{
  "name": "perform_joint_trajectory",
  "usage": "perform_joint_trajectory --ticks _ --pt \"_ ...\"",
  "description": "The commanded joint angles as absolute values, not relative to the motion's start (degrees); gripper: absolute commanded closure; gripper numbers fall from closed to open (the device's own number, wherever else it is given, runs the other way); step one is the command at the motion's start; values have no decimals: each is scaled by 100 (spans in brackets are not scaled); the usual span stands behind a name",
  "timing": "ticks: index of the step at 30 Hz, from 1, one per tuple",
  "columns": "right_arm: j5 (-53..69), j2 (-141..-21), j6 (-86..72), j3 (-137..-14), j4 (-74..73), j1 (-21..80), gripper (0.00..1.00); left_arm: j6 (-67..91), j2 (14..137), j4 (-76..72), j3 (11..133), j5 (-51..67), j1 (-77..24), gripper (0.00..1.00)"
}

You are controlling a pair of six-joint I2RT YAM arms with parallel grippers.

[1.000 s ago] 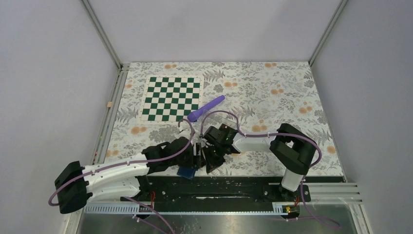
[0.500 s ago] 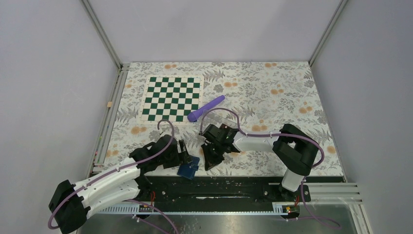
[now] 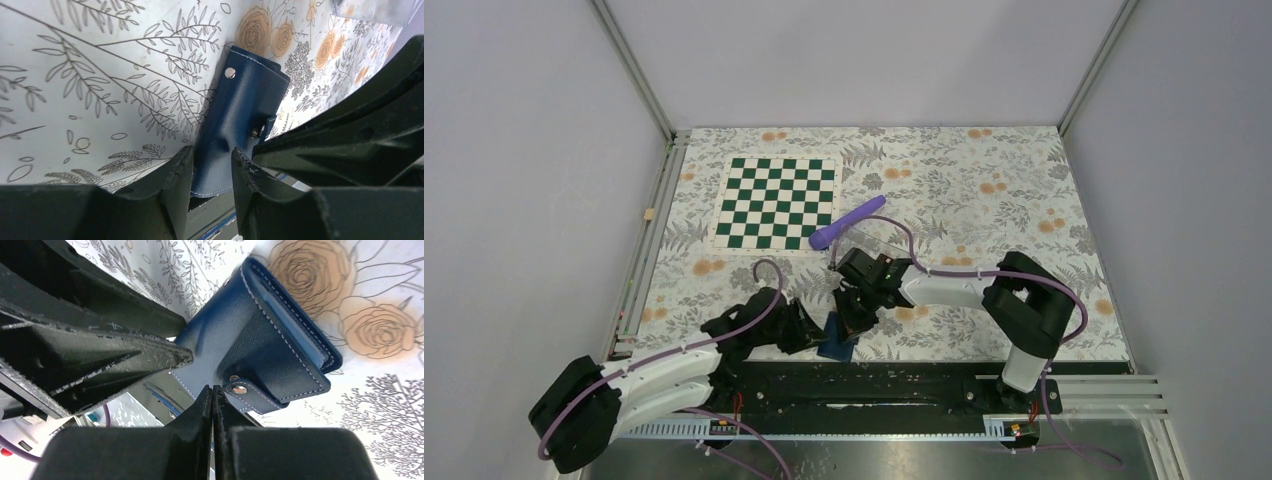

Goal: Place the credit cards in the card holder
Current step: Close the card holder at the center of the board.

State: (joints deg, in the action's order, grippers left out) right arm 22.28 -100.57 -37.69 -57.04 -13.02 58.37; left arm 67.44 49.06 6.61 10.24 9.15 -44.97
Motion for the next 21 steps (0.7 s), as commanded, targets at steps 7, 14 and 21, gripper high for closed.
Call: perform_joint_trajectory --ticks 7,14,21 --pt "2307 -9700 -3766 -5682 -1292 5471 97 6180 5149 1457 1907 667 -4535 49" --pt "2244 -9077 -3823 -5394 -1016 5093 95 5732 5066 1264 2229 1133 -4543 51" --pt "2254 -9539 -3656 -5582 -1197 4939 99 5705 5766 550 2127 1595 -4552 57"
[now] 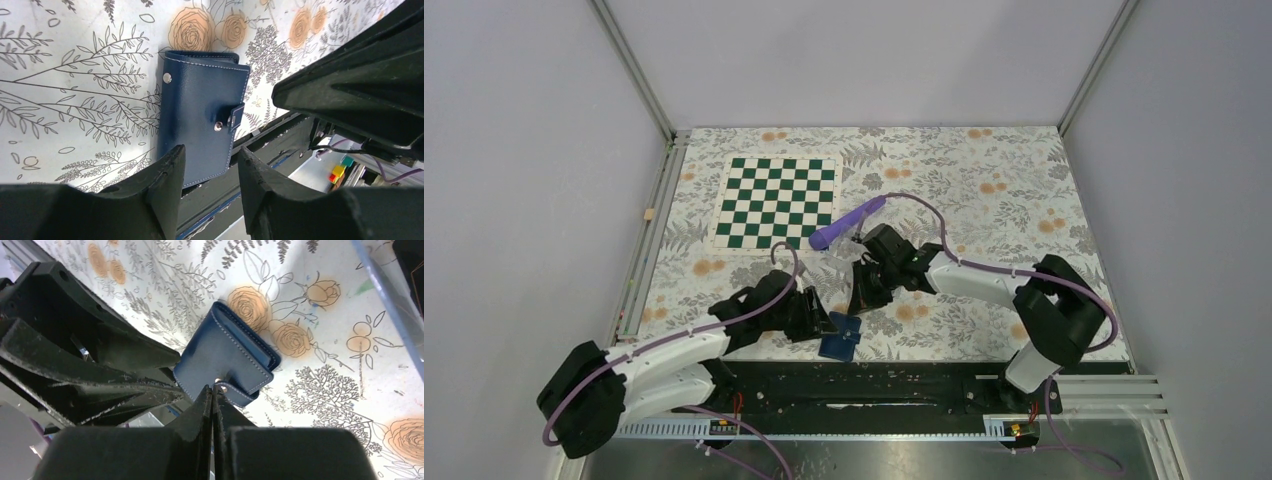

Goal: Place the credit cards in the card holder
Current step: Close the card holder at the center of the board.

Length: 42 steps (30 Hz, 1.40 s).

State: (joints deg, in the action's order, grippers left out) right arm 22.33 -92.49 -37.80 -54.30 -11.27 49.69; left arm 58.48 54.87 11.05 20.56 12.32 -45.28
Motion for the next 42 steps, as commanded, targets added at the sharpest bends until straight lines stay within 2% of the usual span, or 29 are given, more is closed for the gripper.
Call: perform_joint_trajectory --ticks 1,5,20,39,40,42 --pt "2252 -9649 -3636 -5589 -1211 4939 100 5716 5858 426 2101 1640 -4548 57" --pt "2190 -10013 -3569 -5581 -1208 4939 100 5706 6203 97 2084 1772 -4553 58" --pt "2192 -10100 -3542 -5519 -1228 4940 100 5571 6858 -373 2247 1936 -4553 81" --pt "2297 -10161 -3530 -5476 -1221 4944 100 5379 7128 -599 2340 2020 -4543 80" --pt "2301 -10156 -3526 -5468 -1222 4947 100 5374 7132 -606 2332 2028 -4544 80" --pt "2302 -10163 -3530 -5467 -1230 4945 100 5375 7152 -658 2314 2053 -4543 88"
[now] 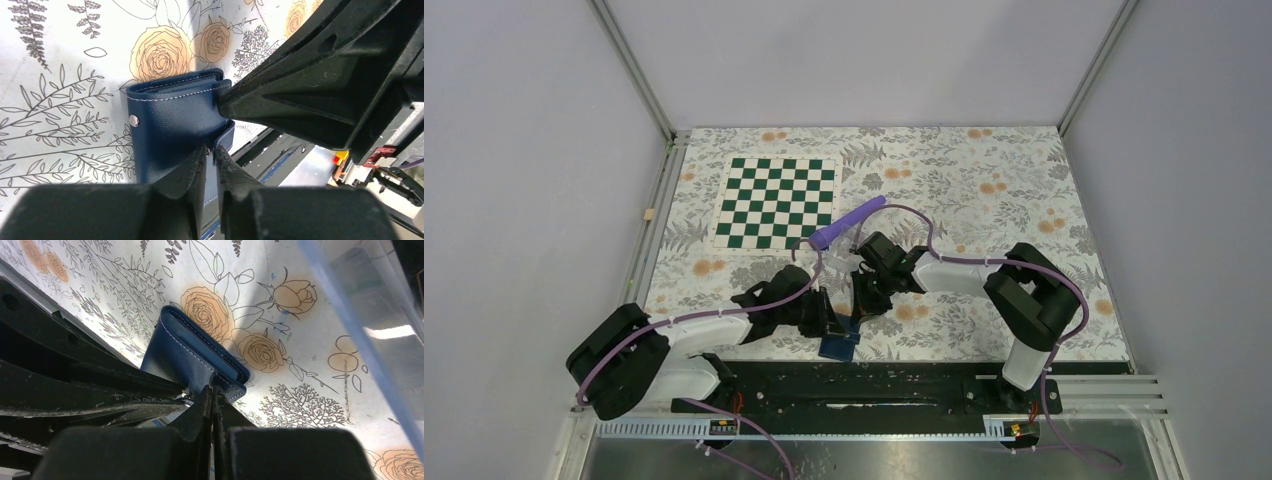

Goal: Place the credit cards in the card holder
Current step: Close the card holder at the center of the board.

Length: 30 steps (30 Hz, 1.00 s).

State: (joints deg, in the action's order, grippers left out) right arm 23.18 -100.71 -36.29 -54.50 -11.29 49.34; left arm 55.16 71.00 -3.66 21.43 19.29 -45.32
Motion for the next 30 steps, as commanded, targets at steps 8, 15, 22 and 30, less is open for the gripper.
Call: perform_joint_trajectory --ticks 8,15,22,30 --pt "2304 -10166 -3521 -5435 -1229 4940 100 5263 7014 -453 2348 1948 -4542 100" --pt "2276 -10155 -3510 -5449 -1257 4946 100 4945 6568 368 2509 1573 -4551 100" --pt "2268 -10164 -3499 -5397 -1261 4946 100 4967 6799 129 2325 1703 -4552 100" --pt "2280 -10186 -3502 -5396 -1261 4948 100 4934 6756 175 2250 1504 -4562 100"
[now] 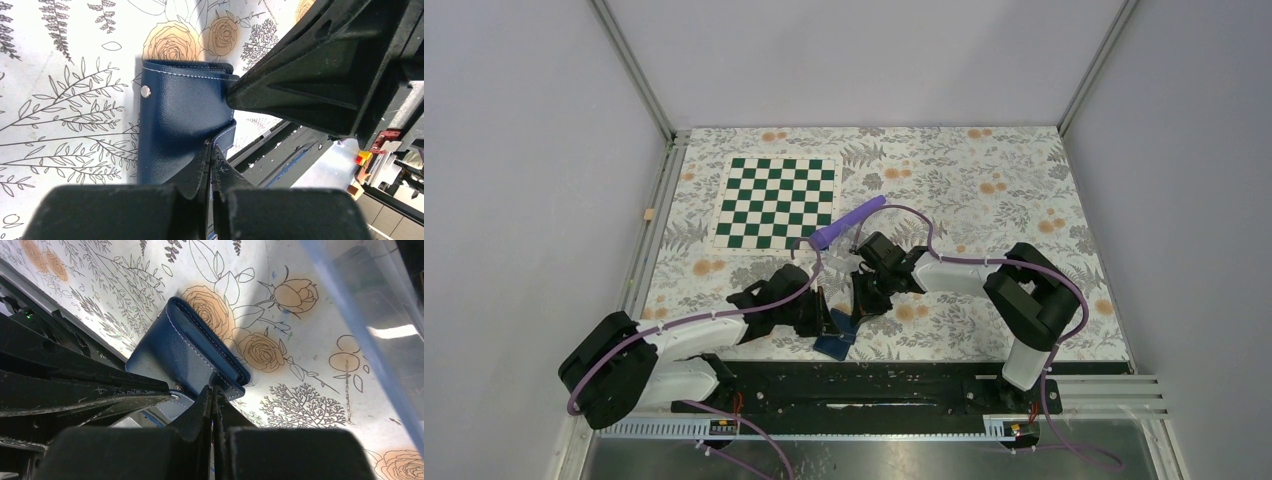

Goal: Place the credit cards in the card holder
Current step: Close the card holder at the center of the board.

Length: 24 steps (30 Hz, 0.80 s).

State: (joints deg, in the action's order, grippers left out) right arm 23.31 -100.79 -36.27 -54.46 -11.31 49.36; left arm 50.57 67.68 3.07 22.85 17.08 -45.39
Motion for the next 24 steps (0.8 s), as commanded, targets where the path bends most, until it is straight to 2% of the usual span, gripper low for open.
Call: perform_joint_trajectory --ticks 1,16,24 --pt "2286 -10191 -3506 -5396 -1264 4948 100 4923 6784 180 2250 1484 -4562 100" --pt "2335 -10170 -3502 -5398 -1262 4948 100 4885 7130 229 2171 1205 -4570 100" --pt "2331 -10182 -3487 -5401 -1260 4948 100 4724 7119 817 2313 811 -4700 100"
